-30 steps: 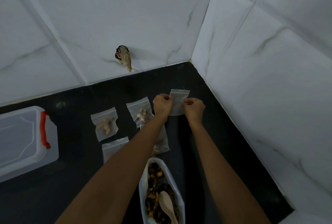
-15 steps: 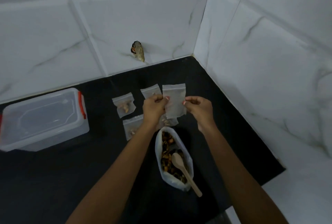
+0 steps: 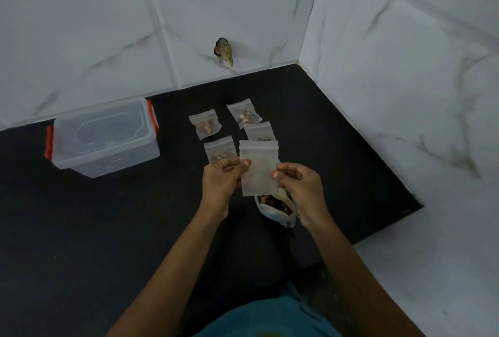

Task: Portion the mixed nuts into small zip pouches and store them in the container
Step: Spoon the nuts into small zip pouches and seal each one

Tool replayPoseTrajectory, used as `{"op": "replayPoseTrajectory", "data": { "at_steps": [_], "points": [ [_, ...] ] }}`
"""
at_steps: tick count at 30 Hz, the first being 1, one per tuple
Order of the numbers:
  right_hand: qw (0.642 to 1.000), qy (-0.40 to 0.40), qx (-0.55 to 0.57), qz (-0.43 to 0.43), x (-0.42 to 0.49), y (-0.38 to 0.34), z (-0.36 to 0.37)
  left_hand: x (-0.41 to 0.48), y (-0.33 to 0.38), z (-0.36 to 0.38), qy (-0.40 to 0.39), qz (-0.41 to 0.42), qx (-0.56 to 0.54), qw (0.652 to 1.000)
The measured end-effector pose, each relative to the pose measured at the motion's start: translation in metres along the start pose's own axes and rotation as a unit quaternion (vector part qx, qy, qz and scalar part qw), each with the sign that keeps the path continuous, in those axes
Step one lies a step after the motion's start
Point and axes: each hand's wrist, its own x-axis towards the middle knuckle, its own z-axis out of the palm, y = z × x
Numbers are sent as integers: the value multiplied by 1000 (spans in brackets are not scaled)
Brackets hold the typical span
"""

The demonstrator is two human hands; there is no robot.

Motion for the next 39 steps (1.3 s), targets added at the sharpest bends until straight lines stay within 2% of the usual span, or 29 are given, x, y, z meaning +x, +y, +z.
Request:
{"op": "replayPoseTrajectory", "data": {
  "at_steps": [4,9,11,13,16,19,22,26,31,39],
  "points": [
    [1000,4,0,8,-17,10,-1,-15,-12,-9,8,14,43,999],
    [999,29,-26,-8,-19,16,-7,-27,-22,-28,-27,65,167,983],
    [998,0,-48,-43,-18,15,-6,-28,-24,-34,-51,78,211,973],
    [993,-60,-71,-65,-18,11,-4,-29,-25,-39,-81,94,252,960],
    [970,-157,-177,-59,-18,6,1,-27,-24,-45,-111,128,306,937],
    [965,-166,-198,-52,-20,5,5,-25,-22,-48,-116,154,341,920],
    [972,-156,-169,-37,-25,7,9,-26,-23,-46,-70,172,339,923],
    [984,-129,-124,-19,-32,11,14,-35,-32,-38,58,225,311,921],
    [989,-119,-92,-10,-37,18,20,-52,-31,-26,1,124,179,976],
    [985,-143,-97,-17,-41,18,20,-50,-23,-30,-57,28,73,995]
  ]
}}
